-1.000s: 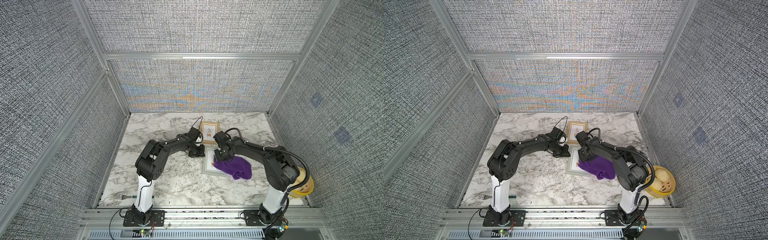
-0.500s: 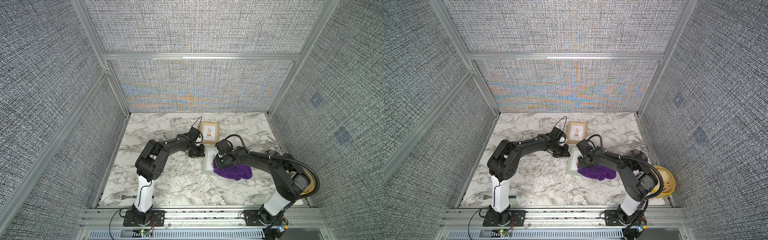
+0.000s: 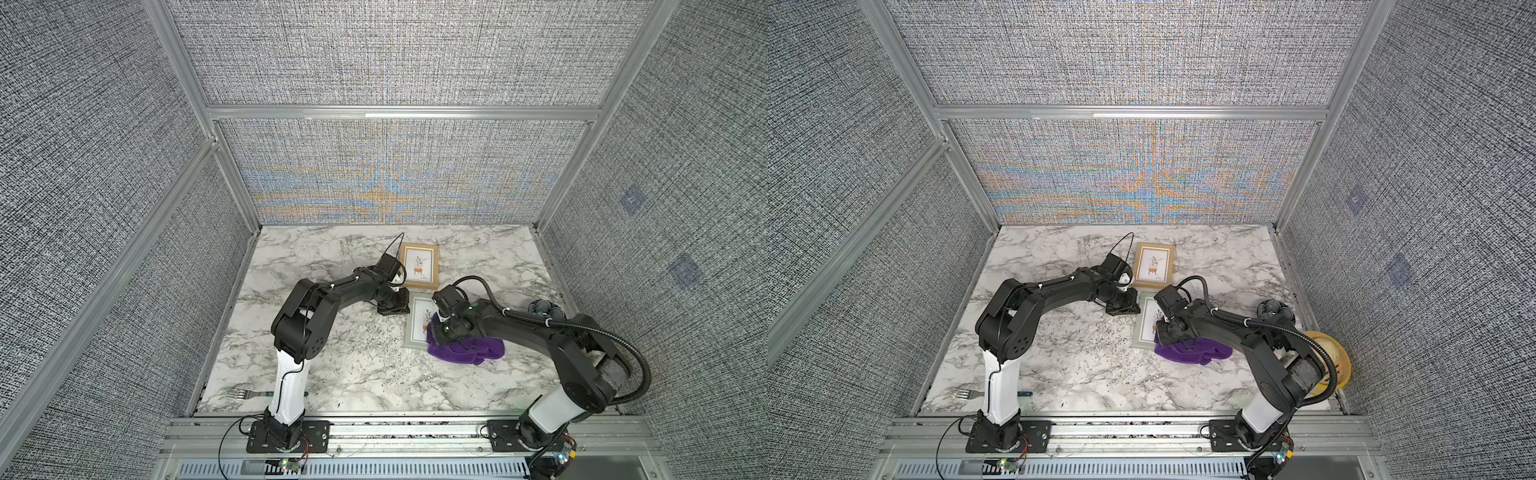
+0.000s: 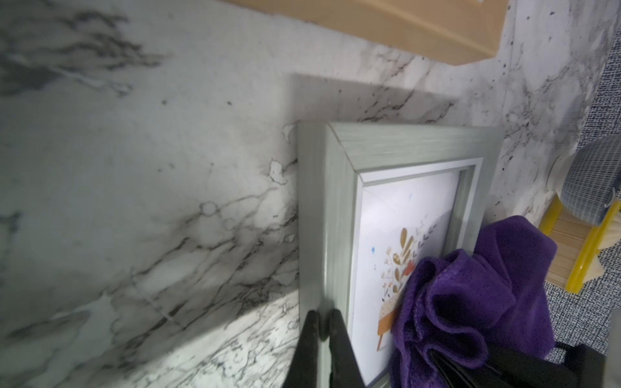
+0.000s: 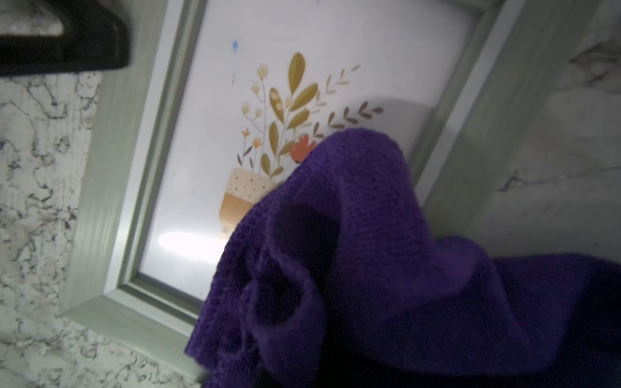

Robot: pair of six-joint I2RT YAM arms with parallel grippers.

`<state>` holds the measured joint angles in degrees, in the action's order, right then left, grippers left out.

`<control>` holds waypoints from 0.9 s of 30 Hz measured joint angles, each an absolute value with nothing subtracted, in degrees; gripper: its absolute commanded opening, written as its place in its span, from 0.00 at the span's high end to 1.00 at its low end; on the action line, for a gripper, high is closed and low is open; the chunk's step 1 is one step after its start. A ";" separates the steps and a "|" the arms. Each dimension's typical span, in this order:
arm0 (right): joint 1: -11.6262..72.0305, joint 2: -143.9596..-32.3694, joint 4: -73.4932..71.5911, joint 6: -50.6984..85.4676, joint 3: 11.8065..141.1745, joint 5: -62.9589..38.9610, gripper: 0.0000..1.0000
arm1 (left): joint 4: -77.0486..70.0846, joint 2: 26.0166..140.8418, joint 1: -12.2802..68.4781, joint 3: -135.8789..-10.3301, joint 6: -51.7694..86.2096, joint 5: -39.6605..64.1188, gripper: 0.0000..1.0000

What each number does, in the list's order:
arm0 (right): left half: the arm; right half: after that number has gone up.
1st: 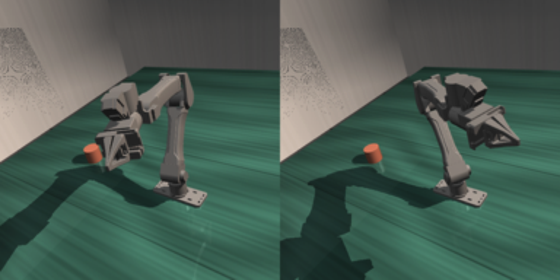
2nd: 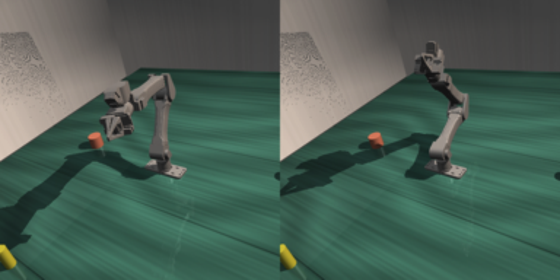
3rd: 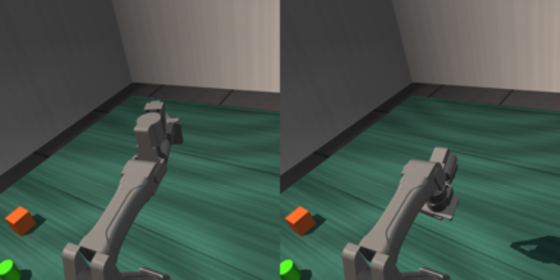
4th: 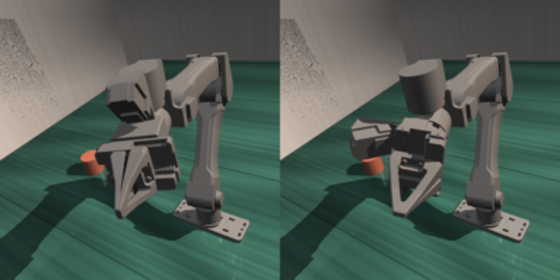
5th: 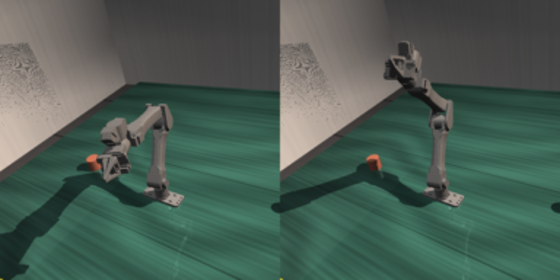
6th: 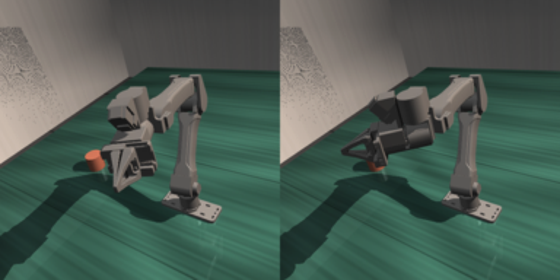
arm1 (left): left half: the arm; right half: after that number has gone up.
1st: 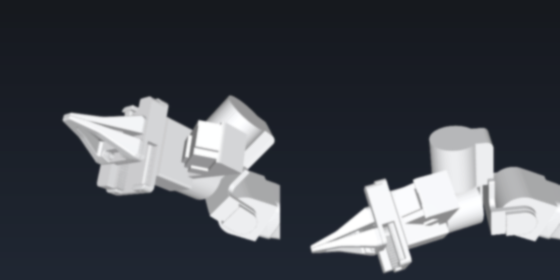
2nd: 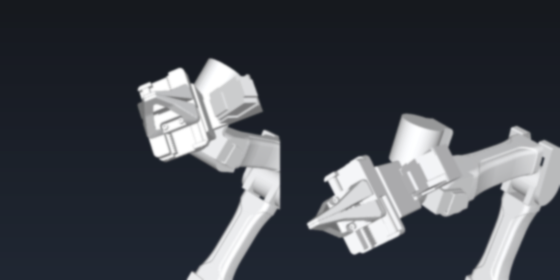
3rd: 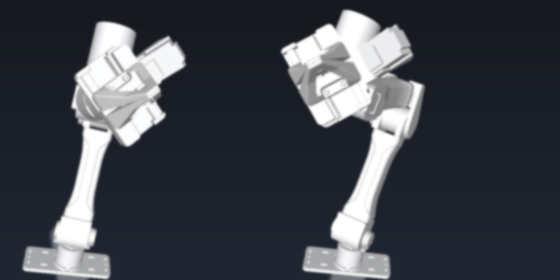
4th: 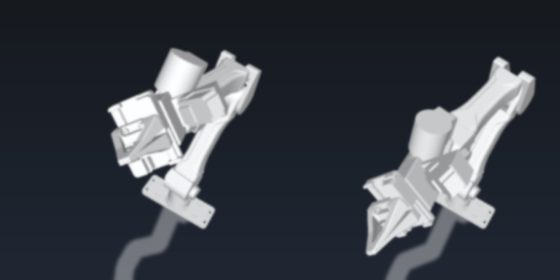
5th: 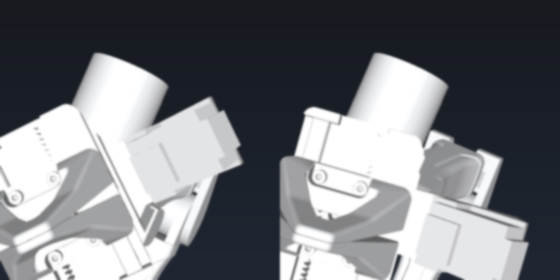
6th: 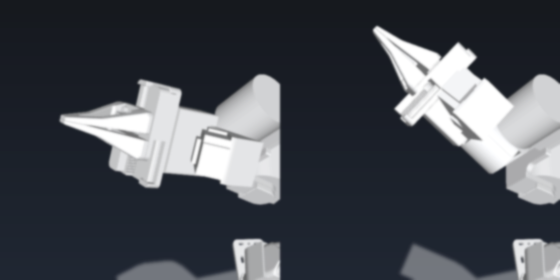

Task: Wipe the picture frame with a cloth
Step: Wipe the dirt from the picture frame.

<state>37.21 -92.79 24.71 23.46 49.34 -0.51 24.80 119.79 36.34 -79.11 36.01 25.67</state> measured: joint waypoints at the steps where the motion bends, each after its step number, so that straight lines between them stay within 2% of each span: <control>1: 37.21 -92.73 24.05 23.88 48.90 -0.54 1.00 | 24.91 119.83 36.34 -79.22 36.01 25.67 0.92; 5: 37.17 -94.96 24.29 25.43 50.02 -0.23 1.00 | 25.08 119.94 36.34 -79.37 35.88 25.67 0.92; 15: 32.82 -101.51 36.34 25.91 63.70 -1.93 1.00 | 23.44 119.48 36.29 -77.95 34.00 25.85 0.92; 23: 30.37 -107.42 35.59 23.22 71.55 2.11 1.00 | 23.07 119.37 36.29 -77.73 32.77 26.48 0.93; 27: 30.37 -106.52 33.15 23.14 69.21 2.26 1.00 | 23.11 119.28 36.29 -77.73 32.82 26.44 0.93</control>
<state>30.37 -106.52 33.15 23.14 69.21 2.26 23.11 119.28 36.29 -77.73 32.82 26.44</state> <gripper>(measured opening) 0.089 0.070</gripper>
